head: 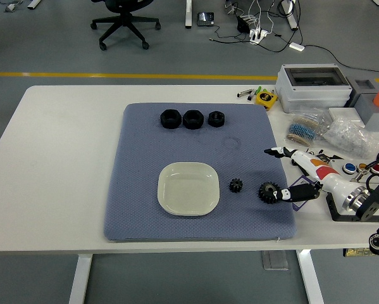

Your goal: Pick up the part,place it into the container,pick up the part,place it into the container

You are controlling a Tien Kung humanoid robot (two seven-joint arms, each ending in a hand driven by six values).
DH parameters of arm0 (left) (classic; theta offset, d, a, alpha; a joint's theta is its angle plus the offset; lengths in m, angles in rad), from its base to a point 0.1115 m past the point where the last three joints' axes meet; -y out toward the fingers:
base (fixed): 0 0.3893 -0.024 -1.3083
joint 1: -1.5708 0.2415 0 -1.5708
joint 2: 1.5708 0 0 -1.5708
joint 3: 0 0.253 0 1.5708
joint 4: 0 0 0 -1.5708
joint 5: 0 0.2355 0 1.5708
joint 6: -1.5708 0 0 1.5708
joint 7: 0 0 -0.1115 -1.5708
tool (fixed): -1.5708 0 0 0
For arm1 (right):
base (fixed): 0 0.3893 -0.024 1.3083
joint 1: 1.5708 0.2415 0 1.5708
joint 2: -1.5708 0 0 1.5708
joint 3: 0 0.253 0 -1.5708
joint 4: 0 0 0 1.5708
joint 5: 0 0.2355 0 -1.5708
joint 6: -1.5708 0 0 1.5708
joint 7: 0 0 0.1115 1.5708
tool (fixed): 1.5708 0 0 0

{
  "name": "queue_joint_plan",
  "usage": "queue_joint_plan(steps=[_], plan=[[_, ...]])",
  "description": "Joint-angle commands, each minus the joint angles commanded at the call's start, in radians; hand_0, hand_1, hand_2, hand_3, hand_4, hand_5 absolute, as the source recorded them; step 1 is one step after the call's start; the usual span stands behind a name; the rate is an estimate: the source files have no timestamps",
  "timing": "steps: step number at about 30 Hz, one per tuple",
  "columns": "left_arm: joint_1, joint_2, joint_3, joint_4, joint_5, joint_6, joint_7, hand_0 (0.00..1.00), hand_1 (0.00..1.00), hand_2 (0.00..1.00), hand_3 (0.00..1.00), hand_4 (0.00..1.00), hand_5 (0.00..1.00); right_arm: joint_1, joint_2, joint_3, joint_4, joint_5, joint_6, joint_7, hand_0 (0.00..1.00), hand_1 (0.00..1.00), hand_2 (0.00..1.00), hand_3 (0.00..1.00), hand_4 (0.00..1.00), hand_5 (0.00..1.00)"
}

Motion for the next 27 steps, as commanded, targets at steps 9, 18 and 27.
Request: queue_joint_plan(steps=[9, 18, 27], plan=[[0.0, 0.003, -0.008, 0.0, 0.014, 0.002, 0.002, 0.771, 0.728, 0.716, 0.589, 0.659, 0.62, 0.042, 0.036, -0.049, -0.071, -0.131, 0.003, -0.004, 0.871, 0.826, 0.832, 0.834, 0.998, 0.248], [-0.002, 0.004, -0.002, 0.0, 0.008, 0.003, 0.003, 0.775, 0.727, 0.717, 0.589, 0.659, 0.618, 0.092, 0.055, -0.087, -0.164, -0.053, 0.017, -0.015, 0.805, 0.783, 0.798, 0.811, 0.998, 0.282], [-0.003, 0.004, 0.004, 0.0, 0.001, 0.004, 0.002, 0.776, 0.726, 0.72, 0.591, 0.659, 0.618, 0.113, 0.043, -0.095, -0.228, -0.005, 0.035, -0.011, 0.668, 0.694, 0.734, 0.711, 0.92, 0.321]])
